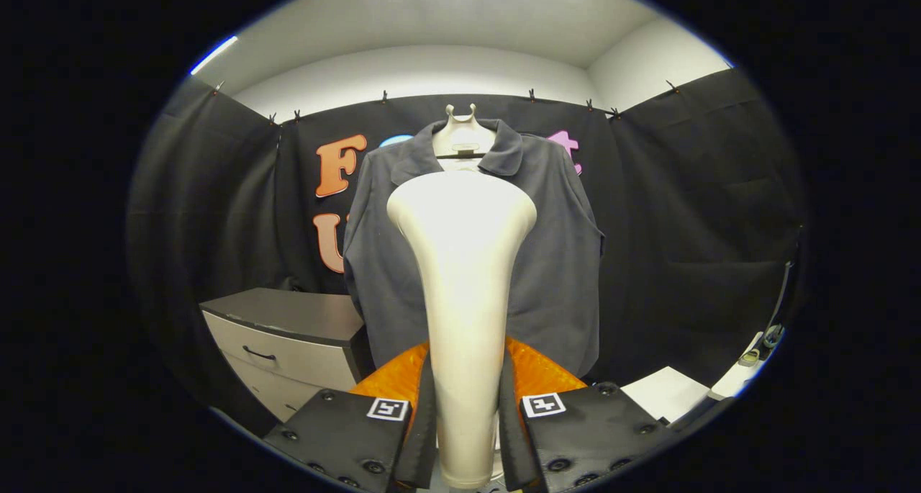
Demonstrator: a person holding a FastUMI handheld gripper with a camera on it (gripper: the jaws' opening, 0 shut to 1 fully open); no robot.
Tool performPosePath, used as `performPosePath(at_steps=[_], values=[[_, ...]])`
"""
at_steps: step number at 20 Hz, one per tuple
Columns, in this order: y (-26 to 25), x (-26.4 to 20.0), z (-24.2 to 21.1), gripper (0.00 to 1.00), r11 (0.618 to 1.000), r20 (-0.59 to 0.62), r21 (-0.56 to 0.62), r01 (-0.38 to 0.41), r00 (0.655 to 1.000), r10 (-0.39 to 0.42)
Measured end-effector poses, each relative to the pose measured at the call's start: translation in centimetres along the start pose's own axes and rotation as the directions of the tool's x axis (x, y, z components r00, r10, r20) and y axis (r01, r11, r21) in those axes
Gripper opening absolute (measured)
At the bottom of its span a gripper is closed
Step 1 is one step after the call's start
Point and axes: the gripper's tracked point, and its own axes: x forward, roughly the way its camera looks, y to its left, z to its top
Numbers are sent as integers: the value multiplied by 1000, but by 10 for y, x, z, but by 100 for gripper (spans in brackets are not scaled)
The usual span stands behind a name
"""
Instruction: Iron the clothes twice with a garment steamer, once on the left side and once on the right side.
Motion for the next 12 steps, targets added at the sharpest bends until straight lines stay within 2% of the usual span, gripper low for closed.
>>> performPosePath(at_steps=[12], values=[[-3,-6,3,43,998,31,26,50,998,-51]])
